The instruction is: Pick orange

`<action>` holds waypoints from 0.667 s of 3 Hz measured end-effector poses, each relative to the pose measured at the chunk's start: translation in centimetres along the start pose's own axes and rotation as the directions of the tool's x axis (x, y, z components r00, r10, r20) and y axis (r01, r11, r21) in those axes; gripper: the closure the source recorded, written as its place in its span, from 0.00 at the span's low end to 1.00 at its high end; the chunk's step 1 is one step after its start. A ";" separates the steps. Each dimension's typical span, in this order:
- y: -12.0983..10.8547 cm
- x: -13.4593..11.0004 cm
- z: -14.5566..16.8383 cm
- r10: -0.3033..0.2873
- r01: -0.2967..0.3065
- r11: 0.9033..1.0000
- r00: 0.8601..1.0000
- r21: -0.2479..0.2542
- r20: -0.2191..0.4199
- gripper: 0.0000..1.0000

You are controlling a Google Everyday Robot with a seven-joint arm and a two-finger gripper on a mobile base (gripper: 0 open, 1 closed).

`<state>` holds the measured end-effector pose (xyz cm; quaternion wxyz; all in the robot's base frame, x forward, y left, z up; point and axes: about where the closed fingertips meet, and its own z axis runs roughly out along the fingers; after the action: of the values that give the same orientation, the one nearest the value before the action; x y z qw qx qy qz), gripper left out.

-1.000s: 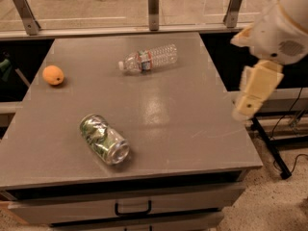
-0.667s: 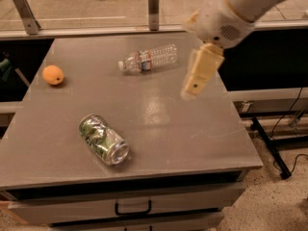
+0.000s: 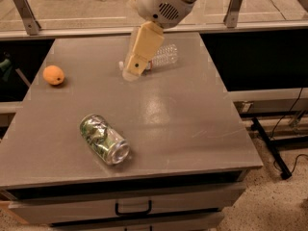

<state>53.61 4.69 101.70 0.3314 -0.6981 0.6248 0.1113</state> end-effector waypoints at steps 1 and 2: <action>-0.9 -0.6 2.1 0.026 -0.027 1.000 0.998 0.012 0.050 0.00; -3.4 -1.6 8.5 0.078 -0.080 0.997 0.991 0.009 0.109 0.00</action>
Offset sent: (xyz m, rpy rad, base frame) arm 0.1063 0.1235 -0.0904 0.2194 0.0799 -0.0626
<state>58.71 11.09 97.26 0.3649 -0.6636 0.6336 0.1581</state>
